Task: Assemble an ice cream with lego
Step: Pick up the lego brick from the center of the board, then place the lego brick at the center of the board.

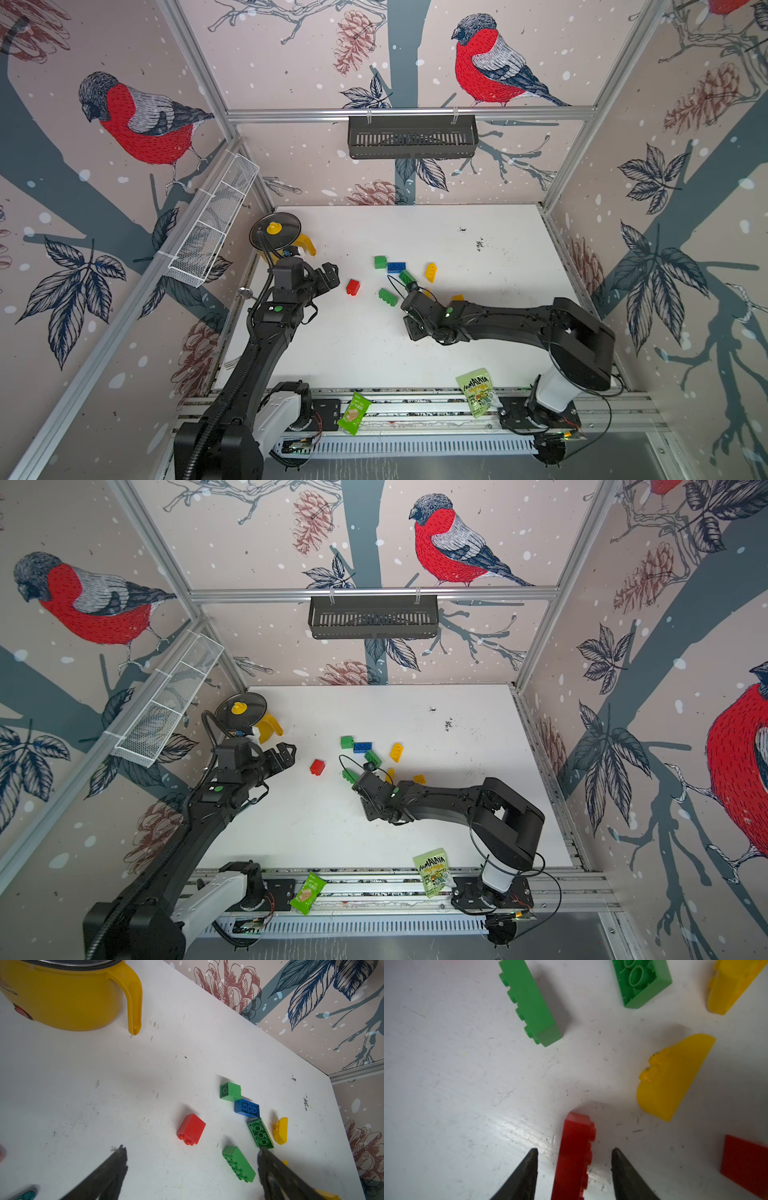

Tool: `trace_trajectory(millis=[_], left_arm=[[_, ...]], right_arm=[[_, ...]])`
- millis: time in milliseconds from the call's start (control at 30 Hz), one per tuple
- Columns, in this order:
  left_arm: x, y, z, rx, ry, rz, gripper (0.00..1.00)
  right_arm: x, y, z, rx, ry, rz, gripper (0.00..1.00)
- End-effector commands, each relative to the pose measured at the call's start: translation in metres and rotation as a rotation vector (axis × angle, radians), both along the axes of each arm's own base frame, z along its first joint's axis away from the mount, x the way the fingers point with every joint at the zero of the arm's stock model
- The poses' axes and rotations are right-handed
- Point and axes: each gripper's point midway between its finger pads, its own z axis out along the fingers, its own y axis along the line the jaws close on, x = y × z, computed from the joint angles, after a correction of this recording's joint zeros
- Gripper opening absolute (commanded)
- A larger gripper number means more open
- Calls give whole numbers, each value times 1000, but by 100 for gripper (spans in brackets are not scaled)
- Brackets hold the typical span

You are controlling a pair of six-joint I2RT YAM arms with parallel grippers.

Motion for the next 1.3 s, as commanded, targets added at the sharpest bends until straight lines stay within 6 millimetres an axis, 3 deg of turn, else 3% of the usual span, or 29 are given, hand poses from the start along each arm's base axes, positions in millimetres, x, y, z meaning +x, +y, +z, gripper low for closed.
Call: trace_trajectory(millis=[0, 233, 567, 800, 867, 1000, 1133, 1267], left_arm=[[0, 1, 3, 5, -19, -5, 97], [-1, 1, 6, 10, -35, -6, 97], [-2, 0, 6, 10, -33, -13, 97], [-3, 2, 7, 15, -32, -5, 97], [-5, 2, 7, 10, -29, 0, 97], [-8, -1, 4, -22, -30, -5, 97], [-9, -1, 2, -14, -40, -5, 97], [-9, 1, 1, -4, -40, 1, 97]], right_arm=[[3, -9, -6, -67, -5, -27, 52], [4, -1, -13, -92, 5, 3, 40], [10, -8, -19, -224, -14, 9, 28], [25, -56, -3, -550, -99, -71, 22], [24, -72, -12, -660, -91, -82, 22], [19, -85, -36, -737, -59, -79, 18], [20, -82, -37, -749, -84, -87, 17], [14, -57, -43, -711, -91, -49, 24]])
